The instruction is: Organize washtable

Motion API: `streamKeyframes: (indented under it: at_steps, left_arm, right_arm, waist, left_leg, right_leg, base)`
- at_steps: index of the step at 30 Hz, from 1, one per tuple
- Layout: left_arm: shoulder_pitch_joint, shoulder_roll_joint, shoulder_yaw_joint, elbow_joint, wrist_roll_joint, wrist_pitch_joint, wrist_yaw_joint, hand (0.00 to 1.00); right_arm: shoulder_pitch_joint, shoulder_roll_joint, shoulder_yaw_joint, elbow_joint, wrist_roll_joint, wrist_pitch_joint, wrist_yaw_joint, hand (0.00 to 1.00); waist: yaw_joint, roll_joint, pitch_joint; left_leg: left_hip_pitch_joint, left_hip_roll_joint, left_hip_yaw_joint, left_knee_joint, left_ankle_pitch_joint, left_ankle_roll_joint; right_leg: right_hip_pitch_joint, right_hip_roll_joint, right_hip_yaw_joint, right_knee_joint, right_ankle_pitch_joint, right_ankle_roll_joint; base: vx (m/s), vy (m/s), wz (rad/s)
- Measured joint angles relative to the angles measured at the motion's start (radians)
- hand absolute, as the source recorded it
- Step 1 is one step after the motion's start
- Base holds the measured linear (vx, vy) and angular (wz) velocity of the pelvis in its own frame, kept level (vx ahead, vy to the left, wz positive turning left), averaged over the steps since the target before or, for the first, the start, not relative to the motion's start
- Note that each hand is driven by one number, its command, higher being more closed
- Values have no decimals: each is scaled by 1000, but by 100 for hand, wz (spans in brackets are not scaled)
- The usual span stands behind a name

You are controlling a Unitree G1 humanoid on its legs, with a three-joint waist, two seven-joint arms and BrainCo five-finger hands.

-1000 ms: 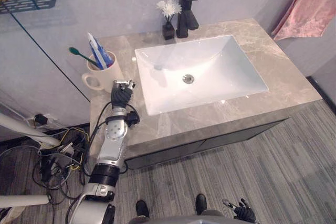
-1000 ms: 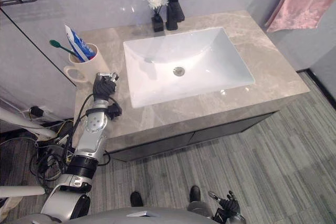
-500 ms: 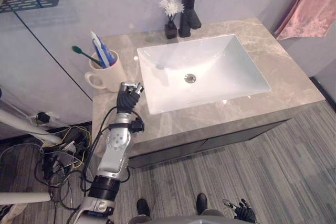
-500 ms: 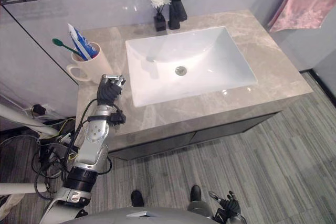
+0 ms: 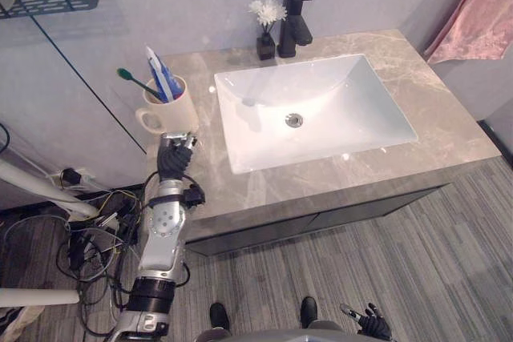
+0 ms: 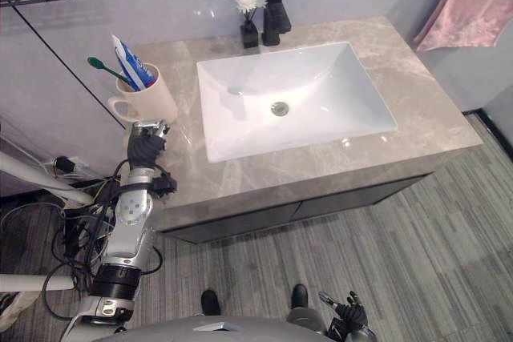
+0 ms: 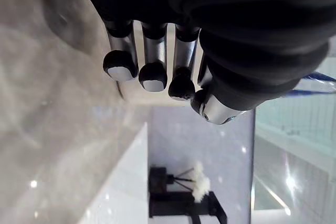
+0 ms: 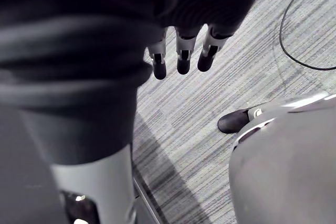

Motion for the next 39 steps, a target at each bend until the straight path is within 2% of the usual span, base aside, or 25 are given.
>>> streamKeyframes:
  at_steps: [10, 27, 31, 39]
  left_arm:
    - [-95, 10, 99, 104, -22, 1, 59, 100]
    - [-169, 43, 89, 147, -9, 28, 65, 100]
    - [-234, 47, 74, 217, -9, 40, 64, 100]
    - [-353, 137, 98, 386, -10, 59, 66, 100]
  right_arm:
    - [0, -2, -1, 1, 0, 1, 0, 0]
    - [1, -1, -3, -4, 0, 1, 12, 0]
    - [6, -1, -3, -7, 0, 1, 20, 0]
    - [47, -2, -3, -24, -1, 2, 26, 0]
  waist:
    - [-4, 0, 0]
    - [-4, -5, 2]
    - [-7, -5, 2]
    - [-9, -5, 2]
  left_leg:
    - [1, 1, 27, 2, -3, -2]
    - [0, 1, 55, 7, -5, -1]
    - [1, 1, 63, 7, -5, -1]
    - [5, 1, 108, 7, -6, -1]
  right_leg:
    - [-14, 1, 23, 0, 1, -1]
    - [-38, 2, 54, 0, 12, -4]
    - [-40, 3, 62, 0, 16, -4]
    - [-67, 6, 110, 0, 35, -6]
  base:
    - [6, 0, -5]
    - [1, 1, -5]
    - [4, 1, -7]
    - [-19, 8, -17]
